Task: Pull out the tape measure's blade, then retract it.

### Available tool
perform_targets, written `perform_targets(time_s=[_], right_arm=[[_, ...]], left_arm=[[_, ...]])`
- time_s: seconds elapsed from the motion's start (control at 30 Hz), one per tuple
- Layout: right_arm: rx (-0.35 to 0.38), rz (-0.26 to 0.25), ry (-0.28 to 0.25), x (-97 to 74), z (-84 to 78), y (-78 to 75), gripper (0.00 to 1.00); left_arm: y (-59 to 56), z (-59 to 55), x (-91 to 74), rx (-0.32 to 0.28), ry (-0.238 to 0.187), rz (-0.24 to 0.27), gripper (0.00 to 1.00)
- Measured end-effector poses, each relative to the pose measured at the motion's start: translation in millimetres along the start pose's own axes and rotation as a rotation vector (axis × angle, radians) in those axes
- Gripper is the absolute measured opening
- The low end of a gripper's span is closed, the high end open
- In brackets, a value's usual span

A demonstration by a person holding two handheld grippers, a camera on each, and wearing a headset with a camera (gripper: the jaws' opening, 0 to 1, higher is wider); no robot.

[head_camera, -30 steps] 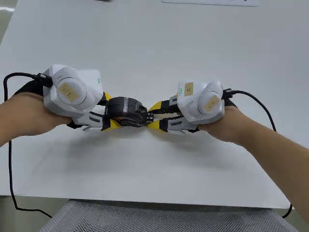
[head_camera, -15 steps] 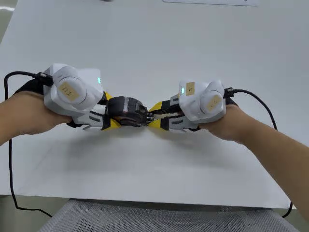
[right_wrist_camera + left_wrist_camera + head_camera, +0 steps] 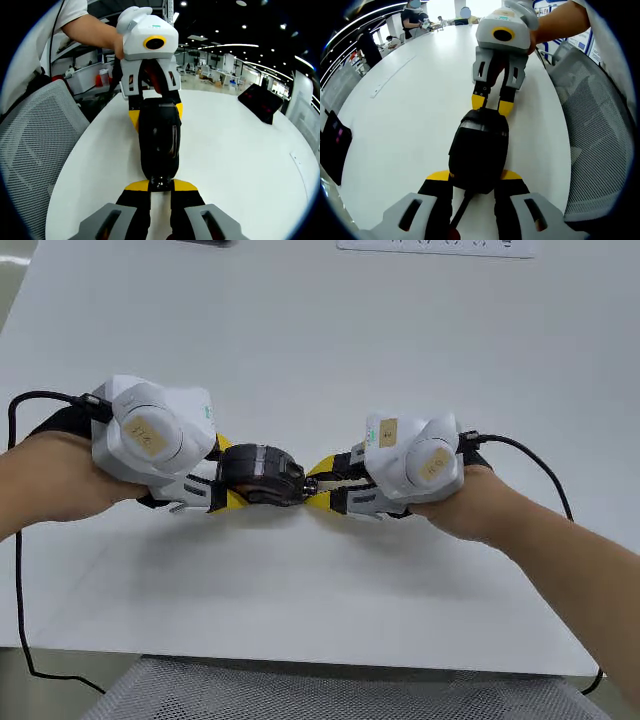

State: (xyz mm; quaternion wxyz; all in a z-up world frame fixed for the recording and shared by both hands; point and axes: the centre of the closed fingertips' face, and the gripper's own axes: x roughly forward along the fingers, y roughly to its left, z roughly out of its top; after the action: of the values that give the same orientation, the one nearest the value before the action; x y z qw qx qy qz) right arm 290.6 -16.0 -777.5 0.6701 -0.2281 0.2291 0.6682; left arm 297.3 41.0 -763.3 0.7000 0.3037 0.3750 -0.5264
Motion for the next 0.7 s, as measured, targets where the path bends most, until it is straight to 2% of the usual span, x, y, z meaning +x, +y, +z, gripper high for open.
perform_targets(time_s=[0.7], right_arm=[[0.001,-0.007,0.013,-12.1,-9.6,-1.0,0.1]], left_arm=[[0.2,-1.1,0.2,-0.004,0.011,0.0,0.26]])
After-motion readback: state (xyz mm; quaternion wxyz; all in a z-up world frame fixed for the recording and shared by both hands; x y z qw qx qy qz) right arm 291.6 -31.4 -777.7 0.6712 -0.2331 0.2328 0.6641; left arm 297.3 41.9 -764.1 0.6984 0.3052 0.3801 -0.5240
